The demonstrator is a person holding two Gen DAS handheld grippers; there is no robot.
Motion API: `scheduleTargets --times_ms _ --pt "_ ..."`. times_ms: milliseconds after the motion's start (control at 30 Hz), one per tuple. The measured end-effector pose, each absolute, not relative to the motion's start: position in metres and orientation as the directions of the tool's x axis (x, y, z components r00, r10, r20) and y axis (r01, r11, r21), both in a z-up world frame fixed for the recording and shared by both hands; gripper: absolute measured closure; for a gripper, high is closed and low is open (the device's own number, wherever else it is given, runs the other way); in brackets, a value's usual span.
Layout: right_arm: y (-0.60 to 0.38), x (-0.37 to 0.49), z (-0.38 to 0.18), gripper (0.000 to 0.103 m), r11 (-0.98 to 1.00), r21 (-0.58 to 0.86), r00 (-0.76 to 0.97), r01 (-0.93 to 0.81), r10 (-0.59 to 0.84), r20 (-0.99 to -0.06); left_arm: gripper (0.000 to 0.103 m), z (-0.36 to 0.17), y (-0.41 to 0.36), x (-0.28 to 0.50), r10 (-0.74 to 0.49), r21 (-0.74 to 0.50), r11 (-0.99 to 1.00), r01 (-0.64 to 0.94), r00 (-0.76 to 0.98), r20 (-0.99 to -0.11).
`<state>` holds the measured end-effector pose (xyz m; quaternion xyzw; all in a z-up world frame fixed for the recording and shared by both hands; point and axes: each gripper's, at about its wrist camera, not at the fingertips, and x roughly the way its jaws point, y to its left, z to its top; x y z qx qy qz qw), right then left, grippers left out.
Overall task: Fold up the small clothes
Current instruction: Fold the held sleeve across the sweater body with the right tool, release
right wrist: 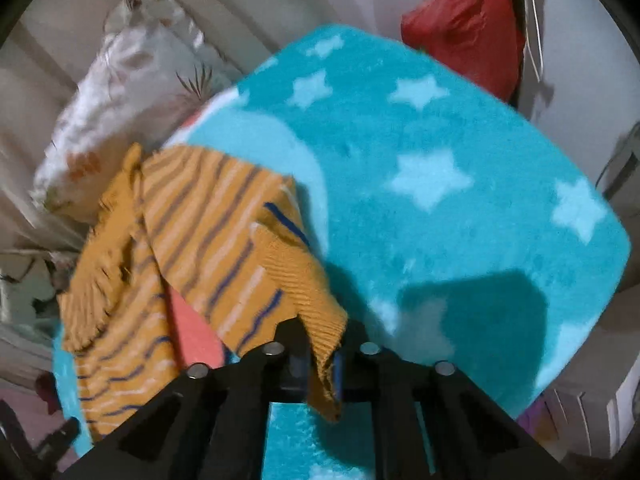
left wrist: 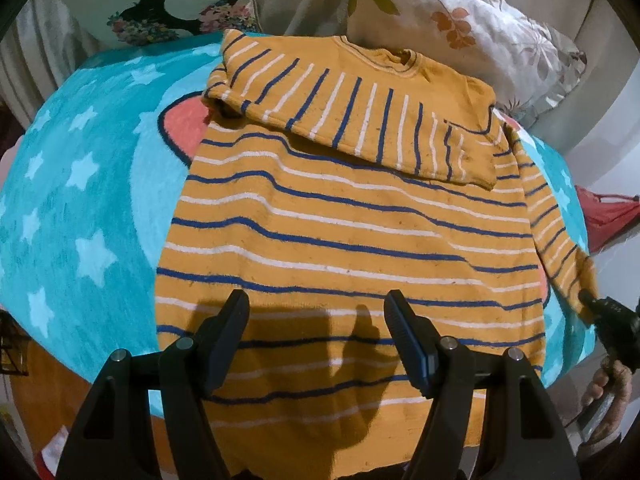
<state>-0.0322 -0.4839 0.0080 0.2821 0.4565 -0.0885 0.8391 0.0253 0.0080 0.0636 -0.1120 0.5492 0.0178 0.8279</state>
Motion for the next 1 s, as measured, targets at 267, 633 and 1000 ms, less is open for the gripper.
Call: scheduleTargets --times_ms 267,633,1000 --pt "-0.562 -0.028 0.08 0.096 0.772 0.337 0.639 0.539 -0.114 -0.761 0.034 0.067 0.038 0.02 -0.091 -0.2 0.954 -0.222 0.423 -0.902" --pt "-0.443 0.047 0.141 0.096 0.859 0.444 0.711 0.255 0.145 -0.689 0.034 0.072 0.083 0.024 -0.082 -0.199 0.952 -0.233 0.433 -0.898" --pt "-0.22 0.148 0.1 0.096 0.678 0.732 0.502 0.069 0.611 -0.613 0.034 0.083 0.16 0.029 -0.076 -0.211 0.944 -0.254 0.455 -0.887"
